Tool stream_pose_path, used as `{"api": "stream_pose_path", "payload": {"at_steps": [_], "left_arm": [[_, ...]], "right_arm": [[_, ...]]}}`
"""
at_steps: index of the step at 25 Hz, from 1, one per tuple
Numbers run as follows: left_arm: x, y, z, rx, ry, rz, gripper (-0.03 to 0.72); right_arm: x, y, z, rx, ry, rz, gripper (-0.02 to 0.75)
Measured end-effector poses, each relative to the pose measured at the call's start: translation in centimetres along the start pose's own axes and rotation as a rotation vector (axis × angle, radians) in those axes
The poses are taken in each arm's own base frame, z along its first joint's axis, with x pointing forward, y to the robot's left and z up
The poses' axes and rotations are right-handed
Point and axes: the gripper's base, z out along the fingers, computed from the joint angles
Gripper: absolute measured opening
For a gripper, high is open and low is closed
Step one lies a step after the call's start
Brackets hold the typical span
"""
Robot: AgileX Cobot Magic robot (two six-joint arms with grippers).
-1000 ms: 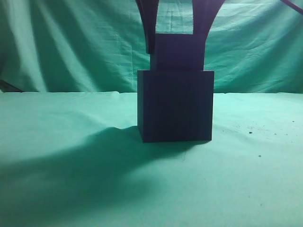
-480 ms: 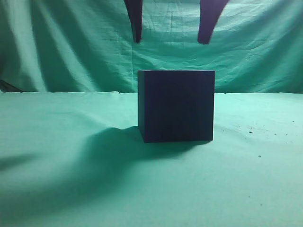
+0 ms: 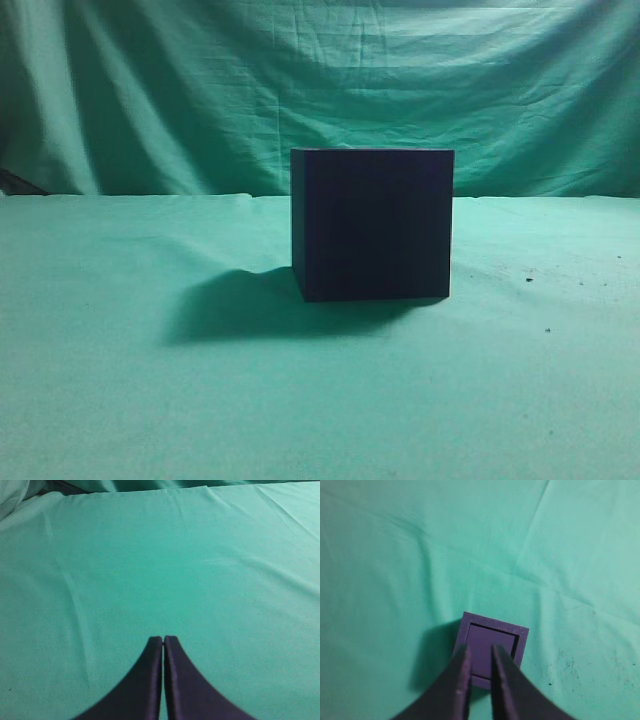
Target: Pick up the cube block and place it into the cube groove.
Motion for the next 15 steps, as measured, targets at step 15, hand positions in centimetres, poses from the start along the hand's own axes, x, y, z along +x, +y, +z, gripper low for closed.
{"api": "stream_pose_path", "payload": {"at_steps": [15], "left_arm": [[0.0,0.0,0.0,0.0,0.0,0.0,0.0]], "right_arm": [[11.2,-4.2,-8.5,0.002,-0.091,-0.008,0.0]]}}
